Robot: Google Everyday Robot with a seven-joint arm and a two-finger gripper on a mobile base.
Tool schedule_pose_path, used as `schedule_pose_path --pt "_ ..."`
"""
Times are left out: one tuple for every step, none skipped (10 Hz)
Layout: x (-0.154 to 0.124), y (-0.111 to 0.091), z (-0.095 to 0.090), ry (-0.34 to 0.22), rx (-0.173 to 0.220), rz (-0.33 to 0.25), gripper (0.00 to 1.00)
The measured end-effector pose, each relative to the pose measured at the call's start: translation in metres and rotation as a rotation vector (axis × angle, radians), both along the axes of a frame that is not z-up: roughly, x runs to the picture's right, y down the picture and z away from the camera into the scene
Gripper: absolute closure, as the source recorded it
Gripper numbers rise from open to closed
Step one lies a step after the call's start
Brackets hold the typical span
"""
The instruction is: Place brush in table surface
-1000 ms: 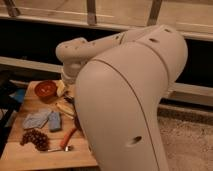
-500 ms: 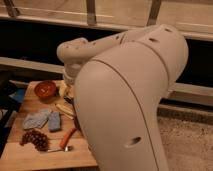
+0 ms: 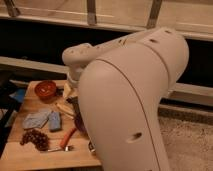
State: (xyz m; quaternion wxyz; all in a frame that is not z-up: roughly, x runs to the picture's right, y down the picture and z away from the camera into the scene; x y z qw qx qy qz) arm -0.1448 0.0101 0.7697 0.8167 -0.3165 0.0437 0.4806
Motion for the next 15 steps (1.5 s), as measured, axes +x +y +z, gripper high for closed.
schedule_pose_path --pt "-0.012 -0.005 0.007 -0.027 0.004 0.013 0.2" --pt "-0.037 -0.011 0.016 -0.072 0.009 0.025 0.2" --pt "-0.057 -0.018 0.023 -0.111 0.016 0.039 0.2" --pt "-0.073 -0.024 0.029 -0.148 0.022 0.057 0.2" --pt "-0.09 -0.029 0.038 -0.202 0.026 0.088 0.2" --pt "-0.102 -0.029 0.049 -0.275 0.014 0.129 0.2" --pt "-0.107 -0.029 0.056 -0.312 0.01 0.152 0.2" --pt "-0.111 -0.025 0.06 -0.335 0.012 0.164 0.2" --pt "-0.113 -0.022 0.061 -0.351 0.023 0.168 0.2" --pt "-0.109 -0.021 0.063 -0.351 0.028 0.172 0.2" --pt "-0.11 -0.022 0.062 -0.352 0.029 0.171 0.2" --pt "-0.112 -0.021 0.062 -0.354 0.028 0.168 0.2" --pt "-0.112 -0.021 0.062 -0.354 0.028 0.169 0.2" --pt "-0.11 -0.02 0.063 -0.352 0.025 0.171 0.2" --pt "-0.11 -0.019 0.066 -0.347 0.015 0.17 0.2"
